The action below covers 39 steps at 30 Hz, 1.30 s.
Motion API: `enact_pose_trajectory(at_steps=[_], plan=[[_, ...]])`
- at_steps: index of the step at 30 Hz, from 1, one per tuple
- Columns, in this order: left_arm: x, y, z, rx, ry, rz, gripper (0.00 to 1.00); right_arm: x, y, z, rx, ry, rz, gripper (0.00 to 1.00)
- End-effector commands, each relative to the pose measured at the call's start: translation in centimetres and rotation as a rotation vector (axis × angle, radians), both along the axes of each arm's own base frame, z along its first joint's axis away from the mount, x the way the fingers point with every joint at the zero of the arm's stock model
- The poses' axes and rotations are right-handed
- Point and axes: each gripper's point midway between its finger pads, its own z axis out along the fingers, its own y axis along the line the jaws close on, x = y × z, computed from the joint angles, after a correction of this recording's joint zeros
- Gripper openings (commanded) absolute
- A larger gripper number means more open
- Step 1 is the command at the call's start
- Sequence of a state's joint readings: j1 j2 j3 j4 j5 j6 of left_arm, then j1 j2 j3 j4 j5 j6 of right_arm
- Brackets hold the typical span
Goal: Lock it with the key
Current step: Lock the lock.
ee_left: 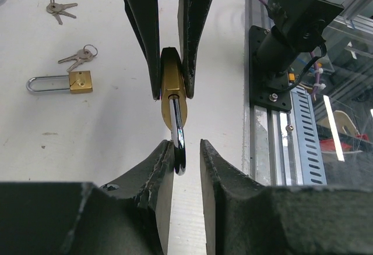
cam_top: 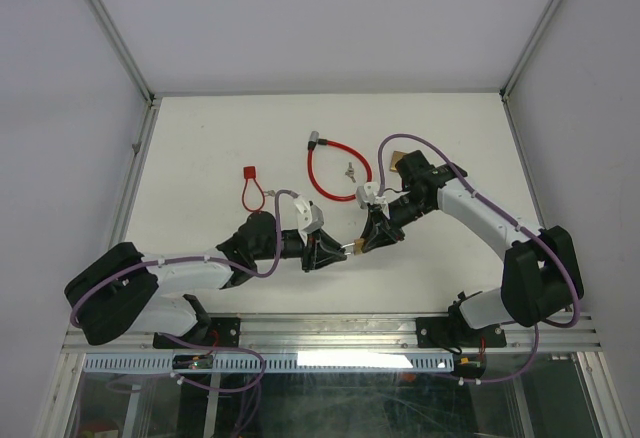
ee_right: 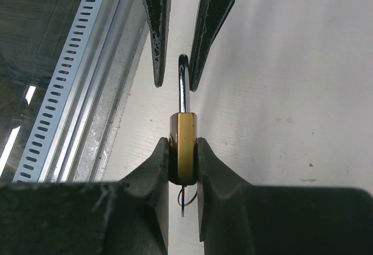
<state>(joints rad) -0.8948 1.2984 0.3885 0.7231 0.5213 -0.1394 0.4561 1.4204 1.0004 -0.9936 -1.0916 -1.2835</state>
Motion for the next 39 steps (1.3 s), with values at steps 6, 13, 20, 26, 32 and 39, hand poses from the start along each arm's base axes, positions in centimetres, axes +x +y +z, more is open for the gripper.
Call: enact_pose_trajectory(at_steps=[6,13,20,26,32,39], plan=[[0.6,-0.3,1.9,-0.073,-0.046,0.008,0.20,-0.4,1.0,2.7,0.109,-0.034,0.029,0.00],[0.6,-0.2,1.9,-0.073,-0.048,0.010,0.00,-0.4,1.0,2.8,0.115,-0.031,0.030,0.00],[0.3,1.0,3.7,-0.130,-0.114,0.041,0.00,0.6,1.0,2.8,0.102,0.004,-0.031,0.46],[-0.1,2.0,4.2,-0.147,-0.147,0.055,0.00,2.1,0.4,4.8,0.156,-0.016,-0.127,0.79],[-0.1,2.7,5.2,-0.183,-0.166,0.084,0.00,1.5,0.0,7.4,0.288,0.049,-0.149,0.99],[-0.2,4.0,6.9,-0.289,-0.171,0.129,0.00,1.3,0.2,6.3,0.262,0.131,-0.133,0.99]])
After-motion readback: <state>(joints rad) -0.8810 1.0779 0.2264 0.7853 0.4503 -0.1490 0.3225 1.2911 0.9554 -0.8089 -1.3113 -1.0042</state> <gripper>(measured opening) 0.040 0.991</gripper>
